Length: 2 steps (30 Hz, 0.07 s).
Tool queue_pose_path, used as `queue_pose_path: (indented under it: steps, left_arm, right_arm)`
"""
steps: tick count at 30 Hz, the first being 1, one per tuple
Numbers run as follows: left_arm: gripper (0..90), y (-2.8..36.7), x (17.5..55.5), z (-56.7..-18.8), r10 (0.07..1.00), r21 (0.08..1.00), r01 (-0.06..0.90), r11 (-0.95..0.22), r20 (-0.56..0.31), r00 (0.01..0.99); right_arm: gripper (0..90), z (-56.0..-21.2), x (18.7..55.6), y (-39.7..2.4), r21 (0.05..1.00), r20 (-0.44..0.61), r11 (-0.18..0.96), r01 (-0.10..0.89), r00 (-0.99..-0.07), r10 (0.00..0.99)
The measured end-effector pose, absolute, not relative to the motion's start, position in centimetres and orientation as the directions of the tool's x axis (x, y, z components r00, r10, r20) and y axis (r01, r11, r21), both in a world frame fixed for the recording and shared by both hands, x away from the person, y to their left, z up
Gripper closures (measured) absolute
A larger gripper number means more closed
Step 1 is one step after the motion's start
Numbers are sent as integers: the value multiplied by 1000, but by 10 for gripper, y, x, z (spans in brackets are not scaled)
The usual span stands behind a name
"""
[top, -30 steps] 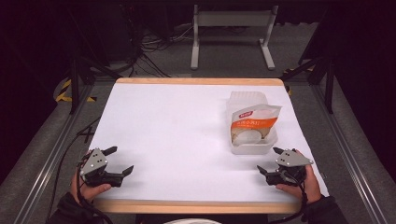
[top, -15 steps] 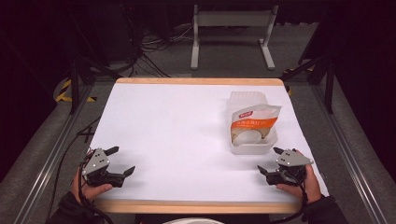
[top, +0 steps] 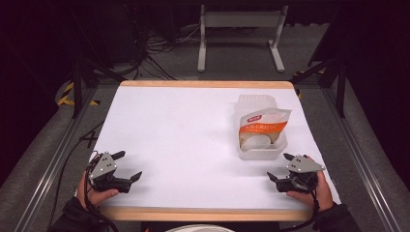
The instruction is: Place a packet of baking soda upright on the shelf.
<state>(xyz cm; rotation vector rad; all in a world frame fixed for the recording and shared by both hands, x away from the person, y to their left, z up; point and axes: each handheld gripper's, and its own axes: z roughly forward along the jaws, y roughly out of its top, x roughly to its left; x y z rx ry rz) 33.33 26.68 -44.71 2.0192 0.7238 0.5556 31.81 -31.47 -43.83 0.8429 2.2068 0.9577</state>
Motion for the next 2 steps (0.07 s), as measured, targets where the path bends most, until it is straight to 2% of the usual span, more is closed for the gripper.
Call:
queue_pose_path:
  steps: [2]
  left_arm:
    - [68,267,334,-447,676,860,272,-433,110,729]
  right_arm:
    - [131,-439,317,-315,778,-258,545,313,-632,731]
